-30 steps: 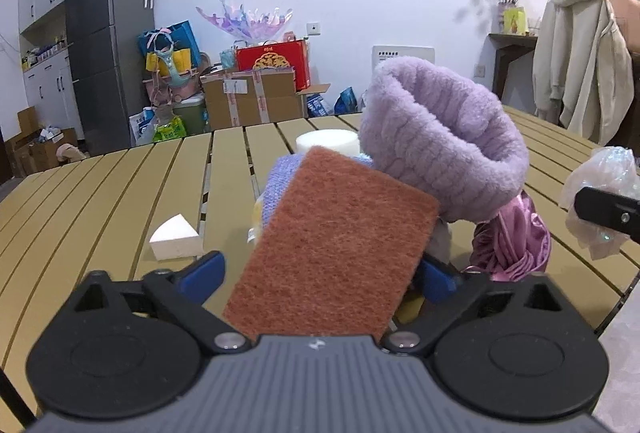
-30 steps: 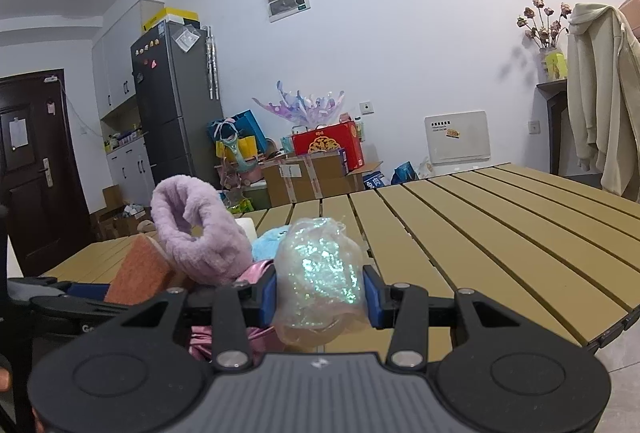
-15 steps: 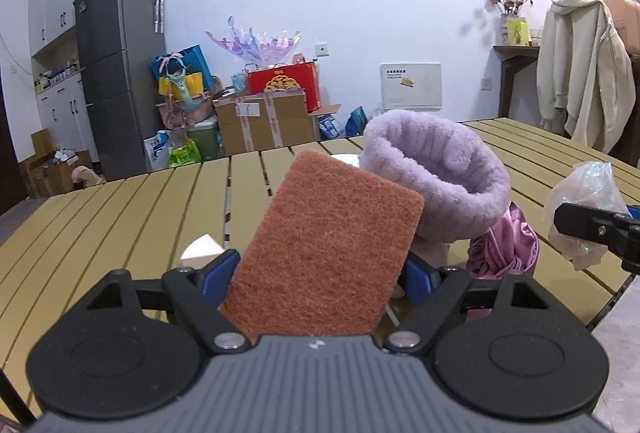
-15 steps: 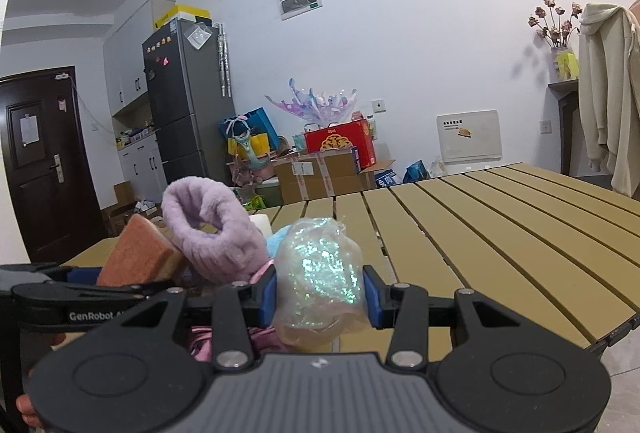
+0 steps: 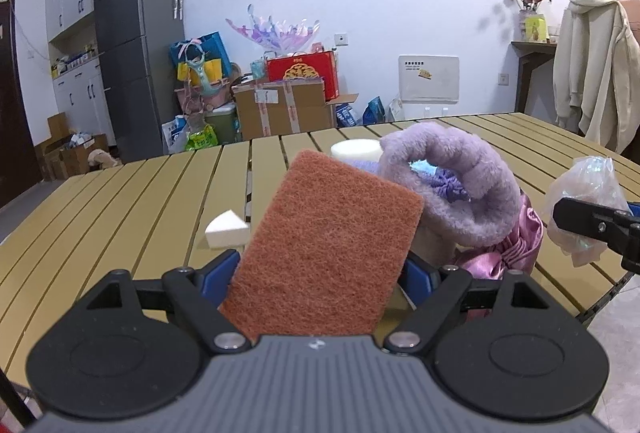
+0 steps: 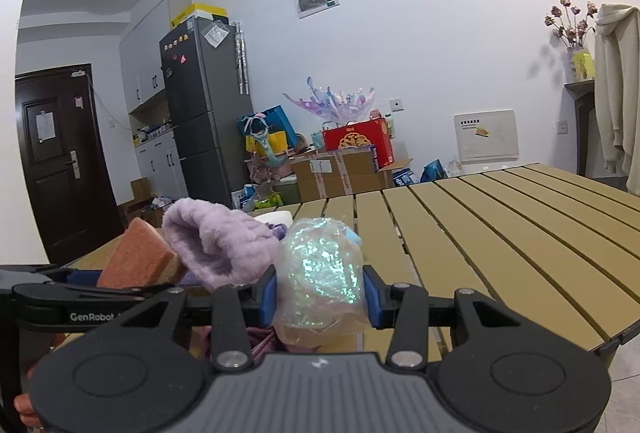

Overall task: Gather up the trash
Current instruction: 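Lift the scouring pad with the left tool while the right tool lifts the plastic bag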

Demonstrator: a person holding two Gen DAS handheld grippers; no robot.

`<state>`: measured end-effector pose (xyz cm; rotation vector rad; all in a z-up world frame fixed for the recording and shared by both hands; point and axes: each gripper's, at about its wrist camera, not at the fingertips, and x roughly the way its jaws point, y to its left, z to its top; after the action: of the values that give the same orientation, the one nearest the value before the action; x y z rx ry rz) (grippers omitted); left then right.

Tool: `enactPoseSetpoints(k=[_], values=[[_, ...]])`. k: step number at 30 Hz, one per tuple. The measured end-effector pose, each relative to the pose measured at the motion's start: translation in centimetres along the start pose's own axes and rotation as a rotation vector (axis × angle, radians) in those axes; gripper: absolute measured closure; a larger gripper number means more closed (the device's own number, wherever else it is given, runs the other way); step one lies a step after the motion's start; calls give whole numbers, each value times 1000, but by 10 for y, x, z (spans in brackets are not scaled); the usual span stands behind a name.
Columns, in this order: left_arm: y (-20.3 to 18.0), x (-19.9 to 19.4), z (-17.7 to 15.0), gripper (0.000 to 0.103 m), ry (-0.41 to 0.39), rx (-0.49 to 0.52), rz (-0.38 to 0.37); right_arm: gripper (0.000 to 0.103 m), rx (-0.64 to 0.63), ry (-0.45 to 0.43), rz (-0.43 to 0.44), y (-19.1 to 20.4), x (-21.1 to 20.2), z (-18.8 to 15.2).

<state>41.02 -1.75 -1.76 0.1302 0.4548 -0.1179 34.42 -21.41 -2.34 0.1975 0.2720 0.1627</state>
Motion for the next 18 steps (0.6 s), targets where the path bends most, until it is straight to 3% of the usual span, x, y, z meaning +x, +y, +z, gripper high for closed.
enactPoseSetpoints(k=[18], values=[[10,-17,-12,19,78,-54,76,61,-15,14,49,-9,-9,5]])
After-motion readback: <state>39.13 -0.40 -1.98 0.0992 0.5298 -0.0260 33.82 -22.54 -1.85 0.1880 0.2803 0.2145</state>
